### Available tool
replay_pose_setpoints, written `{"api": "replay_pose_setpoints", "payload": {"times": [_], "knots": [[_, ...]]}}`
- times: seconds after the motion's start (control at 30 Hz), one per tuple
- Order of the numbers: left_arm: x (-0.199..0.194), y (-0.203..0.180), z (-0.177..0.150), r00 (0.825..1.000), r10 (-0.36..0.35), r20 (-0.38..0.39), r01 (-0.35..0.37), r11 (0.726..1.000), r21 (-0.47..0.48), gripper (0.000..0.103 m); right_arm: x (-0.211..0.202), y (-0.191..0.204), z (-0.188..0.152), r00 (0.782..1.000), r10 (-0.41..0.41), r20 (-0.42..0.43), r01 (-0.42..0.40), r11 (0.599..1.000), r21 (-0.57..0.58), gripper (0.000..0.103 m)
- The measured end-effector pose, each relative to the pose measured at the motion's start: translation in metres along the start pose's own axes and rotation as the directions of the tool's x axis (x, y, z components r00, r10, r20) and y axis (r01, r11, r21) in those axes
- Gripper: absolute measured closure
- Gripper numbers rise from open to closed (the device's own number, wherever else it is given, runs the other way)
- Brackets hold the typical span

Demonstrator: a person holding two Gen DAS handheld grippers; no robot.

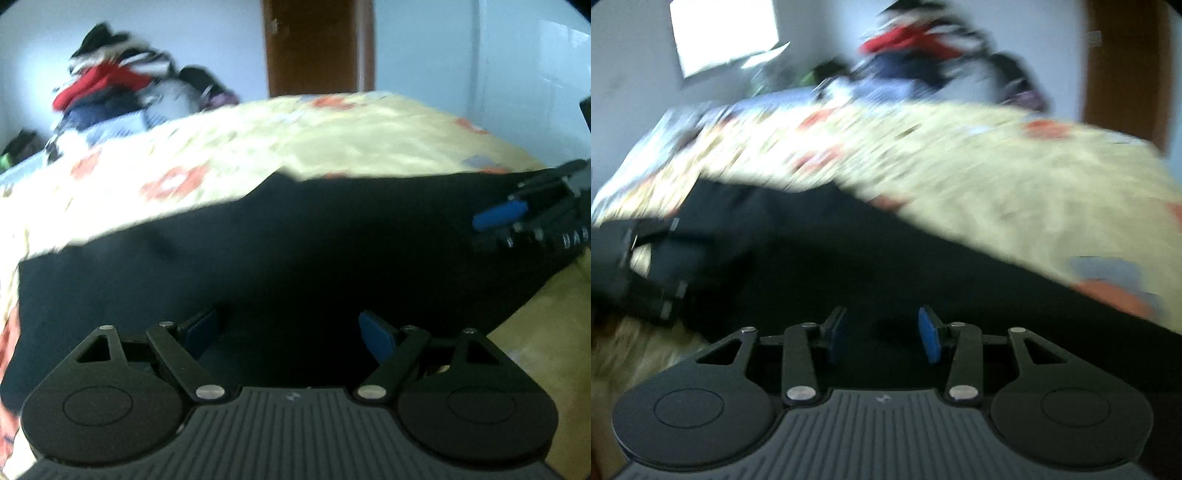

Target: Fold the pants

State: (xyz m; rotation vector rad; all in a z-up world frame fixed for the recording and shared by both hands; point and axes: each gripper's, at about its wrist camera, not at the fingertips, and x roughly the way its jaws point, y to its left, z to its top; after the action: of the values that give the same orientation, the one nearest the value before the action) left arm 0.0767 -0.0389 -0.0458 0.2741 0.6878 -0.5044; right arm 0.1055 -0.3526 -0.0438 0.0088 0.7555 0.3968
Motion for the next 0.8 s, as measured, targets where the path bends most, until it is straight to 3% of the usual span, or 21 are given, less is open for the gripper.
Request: {"api": "replay_pose_setpoints", "payload": {"times": [0.03, 0.1, 0.13, 0.23, 0.27, 0.37, 0.47, 0.57, 0.7, 0.8], "knots": [[-0.002, 0.008, -0.003, 1.0, -0.008, 0.0, 0.008, 1.0, -0.01, 0.015, 0.01, 0.007, -0.001, 0.999, 0.0, -0.038, -0.002, 0.999, -0.037, 0.062], [-0.007, 0.018, -0.009, 1.0, -0.02, 0.004, 0.02, 0.999, -0.031, 0.015, 0.014, 0.017, -0.005, 0.998, -0.041, -0.038, 0.037, 0.994, -0.105, 0.06], [-0.009, 0.02, -0.008, 1.0, -0.023, 0.004, 0.023, 0.999, -0.034, 0.015, 0.015, 0.014, -0.002, 0.998, -0.052, -0.043, 0.048, 0.995, -0.087, 0.06], [-0.017, 0.015, -0.002, 0.999, -0.007, 0.031, 0.008, 1.0, -0.021, 0.015, 0.013, 0.009, 0.003, 0.982, -0.187, -0.032, 0.183, 0.979, -0.094, 0.059], [-0.016, 0.012, 0.001, 0.999, -0.005, 0.049, 0.006, 1.0, -0.016, 0.015, 0.009, 0.013, 0.003, 0.981, -0.191, -0.018, 0.189, 0.977, -0.094, 0.059], [-0.005, -0.002, 0.013, 0.997, 0.005, 0.076, -0.004, 1.0, -0.005, 0.014, 0.009, 0.02, 0.018, 0.996, -0.081, 0.028, 0.083, 0.994, -0.072, 0.059], [0.009, -0.016, 0.014, 0.999, 0.008, 0.038, -0.009, 0.999, 0.035, 0.013, 0.029, 0.034, 0.03, 1.0, -0.01, 0.014, 0.011, 0.994, -0.11, 0.059], [0.008, -0.022, 0.003, 0.998, 0.018, 0.06, -0.023, 0.996, 0.086, 0.011, 0.057, 0.039, 0.04, 0.999, 0.021, -0.037, -0.025, 0.993, -0.113, 0.059], [0.008, -0.009, -0.008, 0.998, -0.02, 0.064, 0.02, 1.0, 0.0, 0.006, 0.088, 0.032, 0.059, 0.999, 0.024, -0.038, -0.028, 0.996, -0.09, 0.06], [0.007, -0.008, -0.013, 0.995, -0.02, 0.093, 0.02, 1.0, -0.006, 0.003, 0.106, 0.029, 0.076, 1.0, 0.002, -0.024, -0.004, 0.996, -0.089, 0.06]]}}
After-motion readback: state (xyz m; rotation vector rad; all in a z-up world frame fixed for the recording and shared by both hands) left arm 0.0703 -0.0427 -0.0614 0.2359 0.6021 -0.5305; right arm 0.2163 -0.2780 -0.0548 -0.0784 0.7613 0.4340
